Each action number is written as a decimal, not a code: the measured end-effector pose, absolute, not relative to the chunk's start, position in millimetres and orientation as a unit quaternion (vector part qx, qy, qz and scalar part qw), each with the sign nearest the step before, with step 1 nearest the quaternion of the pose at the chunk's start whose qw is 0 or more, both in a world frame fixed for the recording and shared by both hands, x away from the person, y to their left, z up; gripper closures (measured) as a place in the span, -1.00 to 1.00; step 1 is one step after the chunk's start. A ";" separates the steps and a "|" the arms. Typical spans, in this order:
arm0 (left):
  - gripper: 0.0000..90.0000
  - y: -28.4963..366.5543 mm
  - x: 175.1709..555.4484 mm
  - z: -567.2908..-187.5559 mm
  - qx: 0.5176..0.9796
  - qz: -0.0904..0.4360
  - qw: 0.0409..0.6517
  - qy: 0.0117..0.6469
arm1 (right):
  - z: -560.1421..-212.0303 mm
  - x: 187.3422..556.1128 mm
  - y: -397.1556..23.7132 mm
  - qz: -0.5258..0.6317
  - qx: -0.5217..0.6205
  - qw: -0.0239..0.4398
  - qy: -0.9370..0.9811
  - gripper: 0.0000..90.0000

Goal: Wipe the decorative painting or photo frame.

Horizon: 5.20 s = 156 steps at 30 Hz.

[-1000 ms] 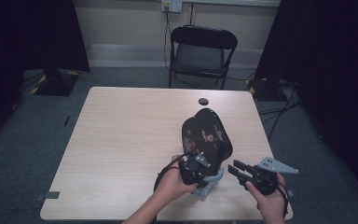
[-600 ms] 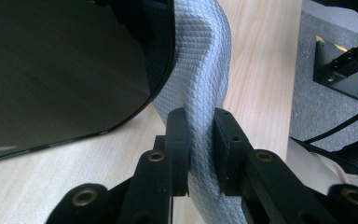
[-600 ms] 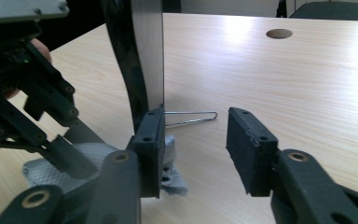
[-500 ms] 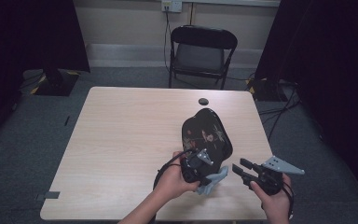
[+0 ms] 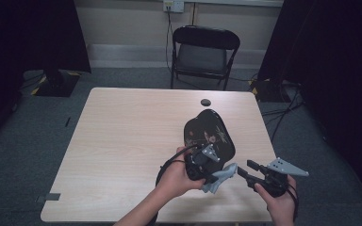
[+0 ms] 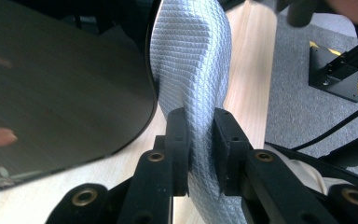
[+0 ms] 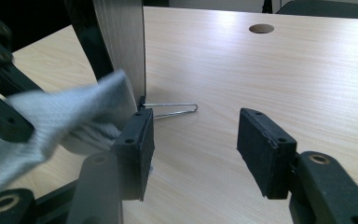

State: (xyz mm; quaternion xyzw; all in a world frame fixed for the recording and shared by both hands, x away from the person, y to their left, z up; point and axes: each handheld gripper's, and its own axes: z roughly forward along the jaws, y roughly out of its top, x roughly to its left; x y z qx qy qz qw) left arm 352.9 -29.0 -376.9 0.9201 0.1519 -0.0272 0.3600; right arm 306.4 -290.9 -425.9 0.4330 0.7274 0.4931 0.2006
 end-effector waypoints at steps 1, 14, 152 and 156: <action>0.73 -29.4 352.9 -373.0 0.921 -0.026 0.358 0.150 | -426.2 306.3 -290.9 0.493 0.433 0.200 0.728 0.03; 0.73 -32.5 356.1 -339.7 0.919 -0.018 0.364 0.148 | -427.5 307.2 -288.8 0.493 0.430 0.199 0.730 0.03; 0.75 19.5 434.9 -248.0 0.873 0.080 0.406 0.257 | -443.3 324.4 -226.7 0.488 0.375 0.167 0.771 0.73; 0.75 22.1 436.6 -250.0 0.870 0.088 0.407 0.264 | -443.3 324.4 -226.8 0.487 0.374 0.167 0.771 0.73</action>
